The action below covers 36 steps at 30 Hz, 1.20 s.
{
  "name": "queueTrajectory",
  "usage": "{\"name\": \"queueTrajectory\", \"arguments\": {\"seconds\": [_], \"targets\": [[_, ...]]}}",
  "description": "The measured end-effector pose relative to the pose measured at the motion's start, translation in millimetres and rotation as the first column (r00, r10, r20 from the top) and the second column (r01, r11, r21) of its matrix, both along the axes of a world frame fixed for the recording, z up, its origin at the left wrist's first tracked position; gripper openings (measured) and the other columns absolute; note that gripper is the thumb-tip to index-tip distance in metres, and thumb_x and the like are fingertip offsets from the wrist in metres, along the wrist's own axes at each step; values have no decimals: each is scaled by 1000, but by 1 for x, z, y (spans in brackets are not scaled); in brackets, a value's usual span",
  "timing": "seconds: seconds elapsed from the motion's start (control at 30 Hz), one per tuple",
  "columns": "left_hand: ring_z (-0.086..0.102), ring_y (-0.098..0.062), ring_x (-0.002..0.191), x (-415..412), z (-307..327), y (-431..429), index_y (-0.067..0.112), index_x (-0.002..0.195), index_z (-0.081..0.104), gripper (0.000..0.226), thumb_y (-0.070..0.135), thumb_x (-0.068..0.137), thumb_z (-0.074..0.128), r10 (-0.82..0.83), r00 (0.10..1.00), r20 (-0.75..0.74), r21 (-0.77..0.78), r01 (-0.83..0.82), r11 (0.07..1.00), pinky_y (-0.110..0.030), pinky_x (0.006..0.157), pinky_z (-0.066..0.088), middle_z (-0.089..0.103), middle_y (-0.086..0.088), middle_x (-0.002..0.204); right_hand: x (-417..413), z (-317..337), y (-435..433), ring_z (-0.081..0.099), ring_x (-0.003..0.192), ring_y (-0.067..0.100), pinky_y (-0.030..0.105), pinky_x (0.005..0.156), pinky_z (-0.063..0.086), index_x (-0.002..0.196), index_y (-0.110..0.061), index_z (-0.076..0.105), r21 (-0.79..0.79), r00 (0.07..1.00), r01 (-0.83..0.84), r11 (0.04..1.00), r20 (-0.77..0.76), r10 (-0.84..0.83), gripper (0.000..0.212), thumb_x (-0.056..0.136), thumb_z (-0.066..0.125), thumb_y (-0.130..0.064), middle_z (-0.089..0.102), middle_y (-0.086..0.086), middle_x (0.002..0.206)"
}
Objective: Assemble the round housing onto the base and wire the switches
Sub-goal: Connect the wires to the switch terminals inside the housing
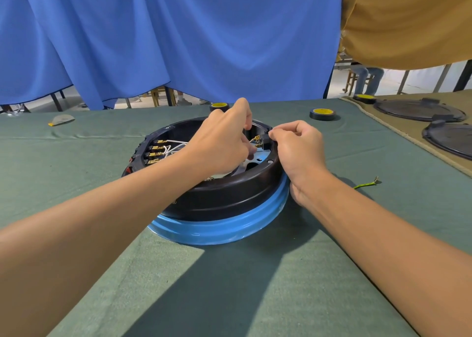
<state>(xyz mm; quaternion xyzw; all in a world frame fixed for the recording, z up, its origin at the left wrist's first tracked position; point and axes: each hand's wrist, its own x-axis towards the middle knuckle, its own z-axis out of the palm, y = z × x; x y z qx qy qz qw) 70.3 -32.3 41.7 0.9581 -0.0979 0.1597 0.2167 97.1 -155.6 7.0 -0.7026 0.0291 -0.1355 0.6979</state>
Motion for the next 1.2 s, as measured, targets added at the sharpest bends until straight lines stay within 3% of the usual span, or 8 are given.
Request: {"name": "queueTrajectory", "arguments": {"seconds": [0.33,0.5,0.57,0.63,0.7,0.8,1.03,1.2], "targets": [[62,-9,70,3,-1,-2,22,96,36,35,8,90,68,-12,1000,9,11,11,1000,-19,58,42,70,-4,82,2,3,-4,58,73,14,35,71,52,82,-12,65,-21,999,-43,999,-13,43,8,82,60,-7,64,1,75],[63,-13,83,5,-3,-1,20,107,47,27,31,92,66,0,999,-34,39,2,999,-31,81,49,70,5,85,0,13,-16,61,72,21,31,61,48,72,-15,65,-58,988,-143,988,-66,139,12,81,68,-8,65,5,73],[61,-16,90,4,-2,0,23,108,51,30,47,93,59,61,998,16,159,-63,985,-34,89,32,70,10,85,-3,17,-23,62,73,20,32,67,52,74,-14,68,-149,981,-192,970,-57,185,10,84,67,-12,68,6,76],[61,-17,90,0,1,1,25,103,55,30,53,94,52,90,989,114,216,-114,970,-35,89,22,70,12,83,-4,24,-33,58,64,13,16,54,49,82,-10,71,-196,971,-241,951,-48,236,13,90,63,-16,66,4,77],[62,-17,86,-6,7,-1,24,96,59,28,50,96,50,66,965,255,230,-127,965,-36,92,25,70,11,82,-2,30,-49,55,61,8,10,45,41,87,-8,71,-253,973,-231,940,-36,229,16,92,60,-18,66,0,77],[63,-22,87,-14,19,-13,20,96,62,29,45,96,49,6,938,346,266,-104,958,-35,92,33,71,6,86,4,33,-79,58,68,9,18,56,41,85,-11,72,-393,986,-161,906,-16,168,13,90,61,-16,70,0,80],[59,-35,104,-18,3,-56,12,117,55,50,56,97,42,-19,988,154,436,-50,899,-37,76,39,66,-9,105,4,18,-147,64,85,14,21,71,40,96,-23,73,-917,972,-166,364,-90,217,17,86,64,-12,69,-4,88],[57,-36,99,-15,-1,-54,12,116,54,38,45,98,49,-9,995,98,443,-36,896,-43,82,50,63,-13,105,-2,19,-154,60,94,7,24,79,42,88,-38,73,-913,916,-315,260,-220,336,9,83,72,-30,70,-4,100]]}}
